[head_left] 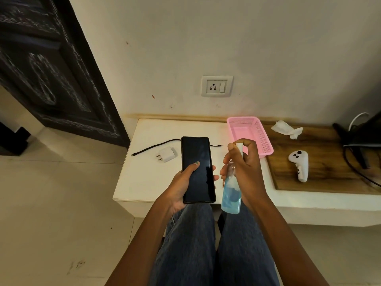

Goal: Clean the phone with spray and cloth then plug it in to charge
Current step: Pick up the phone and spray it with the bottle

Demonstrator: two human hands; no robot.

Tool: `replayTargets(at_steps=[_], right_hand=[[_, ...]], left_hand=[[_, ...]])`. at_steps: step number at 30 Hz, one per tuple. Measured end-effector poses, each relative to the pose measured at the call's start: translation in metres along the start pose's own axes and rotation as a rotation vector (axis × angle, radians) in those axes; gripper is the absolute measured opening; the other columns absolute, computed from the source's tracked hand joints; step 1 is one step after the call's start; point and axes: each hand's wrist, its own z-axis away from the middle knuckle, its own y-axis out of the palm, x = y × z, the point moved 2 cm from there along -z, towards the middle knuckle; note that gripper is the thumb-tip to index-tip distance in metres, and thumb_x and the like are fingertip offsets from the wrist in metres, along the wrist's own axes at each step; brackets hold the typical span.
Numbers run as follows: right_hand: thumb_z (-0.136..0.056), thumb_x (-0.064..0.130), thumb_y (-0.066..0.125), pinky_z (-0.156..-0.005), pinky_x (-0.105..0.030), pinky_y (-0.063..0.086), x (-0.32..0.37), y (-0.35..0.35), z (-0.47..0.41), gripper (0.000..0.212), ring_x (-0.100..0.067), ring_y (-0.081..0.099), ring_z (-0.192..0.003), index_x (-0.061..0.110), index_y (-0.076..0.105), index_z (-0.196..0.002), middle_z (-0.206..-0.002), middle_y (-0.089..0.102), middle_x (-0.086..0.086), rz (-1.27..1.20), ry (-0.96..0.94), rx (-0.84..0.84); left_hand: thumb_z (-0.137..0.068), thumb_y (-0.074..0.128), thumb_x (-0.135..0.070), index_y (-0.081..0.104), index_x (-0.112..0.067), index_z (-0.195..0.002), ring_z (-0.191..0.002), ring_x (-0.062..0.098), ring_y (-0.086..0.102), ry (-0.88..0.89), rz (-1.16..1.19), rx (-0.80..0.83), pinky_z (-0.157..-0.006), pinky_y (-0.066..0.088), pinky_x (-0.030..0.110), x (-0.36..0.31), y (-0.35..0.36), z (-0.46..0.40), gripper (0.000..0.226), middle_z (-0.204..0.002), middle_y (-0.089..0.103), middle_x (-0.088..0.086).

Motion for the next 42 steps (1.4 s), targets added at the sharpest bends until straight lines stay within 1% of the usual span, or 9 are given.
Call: replayTargets(at_steps=[7,11,13,16,21,25,29,36,42], right_hand=[[-0.095,0.034,0.043,-0.049,-0.021,0.053,-0.0025,0.0005,0.001,0.022,-0.01,0.06,-0.049,0.019,0.041,-0.111,-0.07,0.057,-0.003,-0.056,0.048,0.022],[-0.099,0.034,0.033,-0.048,-0.021,0.054,-0.0043,0.0005,0.0042,0.031,-0.008,0.062,-0.049,0.015,0.054,-0.087,-0.068,0.061,0.0,-0.247,0.206,0.02],[-0.099,0.031,0.033,-0.05,-0.023,0.055,-0.0026,0.0004,0.0055,0.029,-0.008,0.063,-0.05,0.01,0.052,-0.094,-0.072,0.061,-0.002,-0.266,0.216,0.029],[-0.097,0.026,0.038,-0.06,-0.032,0.055,0.0007,-0.0008,0.0047,0.025,-0.012,0.065,-0.06,0.006,0.05,-0.106,-0.072,0.066,0.0,-0.26,0.15,0.045],[-0.08,0.039,0.051,-0.063,-0.026,0.056,0.0042,-0.0024,0.0048,0.024,-0.011,0.065,-0.067,0.019,0.058,-0.09,-0.065,0.069,0.01,-0.275,0.074,0.062],[-0.096,0.026,0.041,-0.071,-0.03,0.055,0.0003,-0.0044,0.0031,0.016,-0.013,0.064,-0.069,0.025,0.056,-0.09,-0.068,0.066,0.006,-0.257,0.081,-0.025],[-0.097,0.023,0.04,-0.071,-0.033,0.059,0.0024,-0.0048,0.0028,0.013,-0.017,0.069,-0.075,0.022,0.054,-0.095,-0.082,0.065,-0.001,-0.257,0.062,0.012],[-0.098,0.025,0.041,-0.053,-0.024,0.055,0.0023,-0.0086,0.0017,0.015,-0.014,0.068,-0.061,0.019,0.054,-0.096,-0.072,0.07,0.005,-0.201,0.02,0.045],[-0.098,0.032,0.038,-0.063,-0.032,0.053,-0.0049,-0.0073,0.0024,0.014,-0.013,0.062,-0.057,0.026,0.048,-0.093,-0.066,0.061,-0.002,-0.193,0.153,-0.038]], left_hand=[[-0.094,0.051,-0.038,0.058,-0.012,-0.12,-0.097,0.026,0.07,-0.024,0.023,0.005,-0.082,0.057,0.045,-0.0002,0.0007,0.0006,0.037,-0.109,0.072,0.009],[-0.091,0.054,-0.04,0.06,-0.013,-0.115,-0.091,0.027,0.071,-0.033,-0.03,-0.051,-0.08,0.058,0.043,0.0011,-0.0029,-0.0007,0.037,-0.1,0.074,0.012],[-0.09,0.055,-0.04,0.062,-0.013,-0.113,-0.094,0.028,0.07,-0.034,-0.047,-0.069,-0.083,0.057,0.045,0.0021,-0.0052,-0.002,0.036,-0.102,0.073,0.013],[-0.092,0.053,-0.038,0.073,-0.016,-0.098,-0.091,0.025,0.071,-0.029,-0.011,-0.019,-0.072,0.059,0.041,0.002,-0.0053,-0.0024,0.03,-0.1,0.074,0.01],[-0.094,0.051,-0.038,0.076,-0.018,-0.093,-0.103,0.027,0.067,-0.006,0.006,0.016,-0.089,0.053,0.048,0.0023,-0.0059,-0.0043,0.033,-0.11,0.071,0.009],[-0.093,0.051,-0.037,0.073,-0.016,-0.098,-0.102,0.027,0.068,-0.014,0.029,0.014,-0.087,0.054,0.049,0.0024,-0.0058,-0.0029,0.031,-0.109,0.072,0.011],[-0.093,0.051,-0.038,0.063,-0.013,-0.115,-0.101,0.026,0.068,-0.014,-0.008,-0.009,-0.094,0.05,0.051,0.0012,-0.006,-0.0031,0.035,-0.109,0.072,0.01],[-0.091,0.055,-0.038,0.063,-0.01,-0.116,-0.105,0.031,0.065,-0.006,-0.022,-0.048,-0.099,0.045,0.054,0.0024,-0.0063,-0.0037,0.038,-0.111,0.07,0.016],[-0.093,0.051,-0.037,0.077,-0.021,-0.091,-0.104,0.026,0.067,0.016,-0.02,0.046,-0.097,0.048,0.049,0.0009,-0.0036,-0.0033,0.031,-0.109,0.072,0.009]])
